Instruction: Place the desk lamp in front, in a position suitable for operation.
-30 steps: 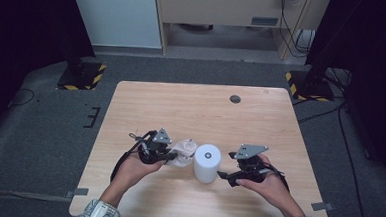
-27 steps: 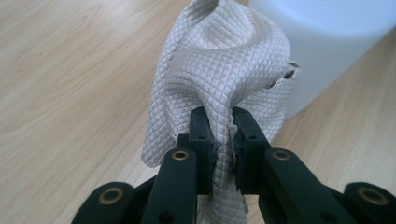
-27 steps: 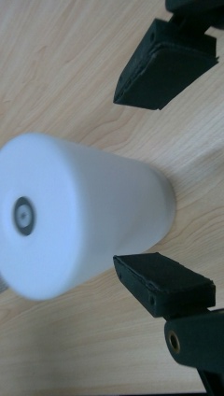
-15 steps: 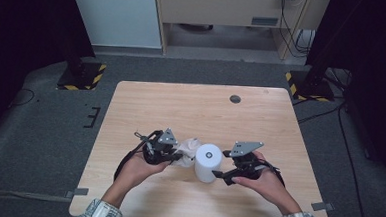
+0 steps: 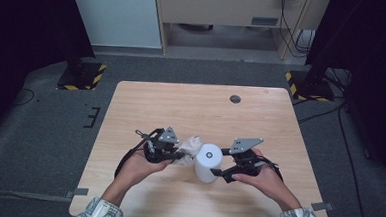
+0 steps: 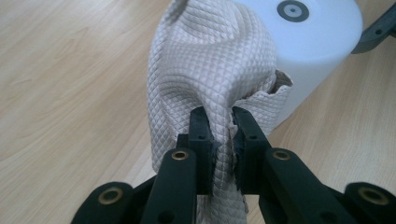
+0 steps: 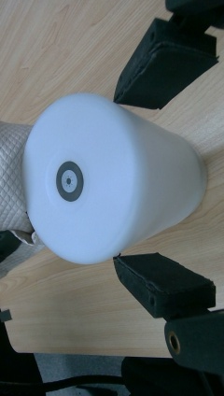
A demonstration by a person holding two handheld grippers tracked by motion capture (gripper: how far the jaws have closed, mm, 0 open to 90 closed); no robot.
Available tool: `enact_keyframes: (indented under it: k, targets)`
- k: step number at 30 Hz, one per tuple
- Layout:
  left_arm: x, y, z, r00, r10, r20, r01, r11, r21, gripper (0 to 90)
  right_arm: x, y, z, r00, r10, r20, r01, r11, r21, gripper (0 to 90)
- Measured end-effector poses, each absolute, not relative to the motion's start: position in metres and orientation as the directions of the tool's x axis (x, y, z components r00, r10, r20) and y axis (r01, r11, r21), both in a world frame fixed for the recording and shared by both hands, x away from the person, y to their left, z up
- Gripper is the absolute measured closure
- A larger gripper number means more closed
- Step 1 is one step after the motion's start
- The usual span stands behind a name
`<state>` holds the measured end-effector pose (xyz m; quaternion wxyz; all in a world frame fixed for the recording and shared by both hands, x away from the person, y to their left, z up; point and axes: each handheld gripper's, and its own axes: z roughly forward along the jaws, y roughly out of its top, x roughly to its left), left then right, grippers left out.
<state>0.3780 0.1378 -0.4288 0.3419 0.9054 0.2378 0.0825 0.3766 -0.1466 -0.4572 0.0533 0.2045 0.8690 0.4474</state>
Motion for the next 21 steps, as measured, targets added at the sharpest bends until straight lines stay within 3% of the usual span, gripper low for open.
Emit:
enact_keyframes:
  k: [12, 21]
  targets:
    - [0.373, 0.118, -0.465, 0.888, 0.459, -0.033, 0.378, -0.686, 0.622, 79.6, 0.379, -0.145, -0.457, -0.911, 0.400, 0.102, 0.318, 0.523, 0.791, 16.8]
    - [0.368, 0.125, -0.449, 0.899, 0.437, -0.040, 0.357, -0.675, 0.646, 79.6, 0.379, -0.143, -0.455, -0.913, 0.399, 0.085, 0.308, 0.538, 0.784, 16.5]
